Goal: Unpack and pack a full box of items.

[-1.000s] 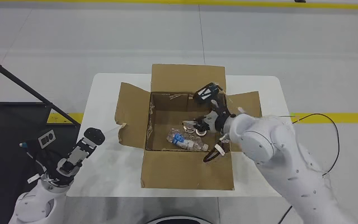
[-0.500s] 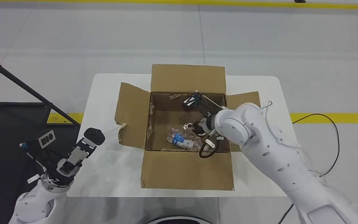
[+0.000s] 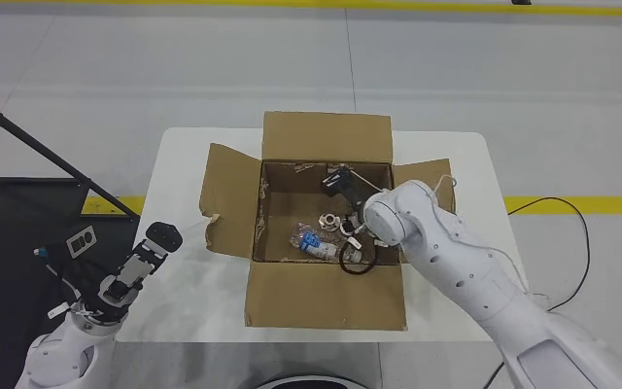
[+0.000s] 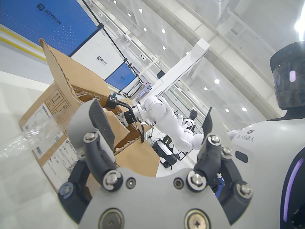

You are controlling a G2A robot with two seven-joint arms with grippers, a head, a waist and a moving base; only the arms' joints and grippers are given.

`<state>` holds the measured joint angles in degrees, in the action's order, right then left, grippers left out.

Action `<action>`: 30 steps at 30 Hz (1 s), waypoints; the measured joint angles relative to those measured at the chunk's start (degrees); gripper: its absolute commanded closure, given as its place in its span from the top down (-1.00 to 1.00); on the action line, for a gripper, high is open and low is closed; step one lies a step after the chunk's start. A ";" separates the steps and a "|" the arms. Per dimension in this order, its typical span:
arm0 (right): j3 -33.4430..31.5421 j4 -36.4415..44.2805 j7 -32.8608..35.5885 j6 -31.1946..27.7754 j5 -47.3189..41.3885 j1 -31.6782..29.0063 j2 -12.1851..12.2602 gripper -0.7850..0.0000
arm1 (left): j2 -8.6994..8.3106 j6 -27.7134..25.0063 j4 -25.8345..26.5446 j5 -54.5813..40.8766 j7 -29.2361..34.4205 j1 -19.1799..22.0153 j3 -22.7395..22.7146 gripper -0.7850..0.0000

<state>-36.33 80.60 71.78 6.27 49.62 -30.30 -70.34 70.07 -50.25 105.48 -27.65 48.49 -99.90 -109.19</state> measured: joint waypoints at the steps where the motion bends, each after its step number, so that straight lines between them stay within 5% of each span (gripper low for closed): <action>1: 0.19 -0.66 -0.03 0.17 0.14 0.14 -0.19 -0.13 | 0.00 0.00 0.00 0.00 0.00 0.00 0.00 1.00; 24: 2.76 -12.80 0.16 0.94 0.43 2.92 -4.98 -0.30 | 0.00 0.00 0.00 0.00 0.00 0.00 0.00 1.00; 30: 2.89 -14.98 0.18 0.22 -0.09 3.47 -6.02 -0.80 | 0.00 0.00 0.00 0.00 0.00 0.00 0.00 1.00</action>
<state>-33.44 65.62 71.97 6.50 49.53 -26.84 -76.36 70.07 -50.25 105.48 -27.65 48.49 -99.90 -109.19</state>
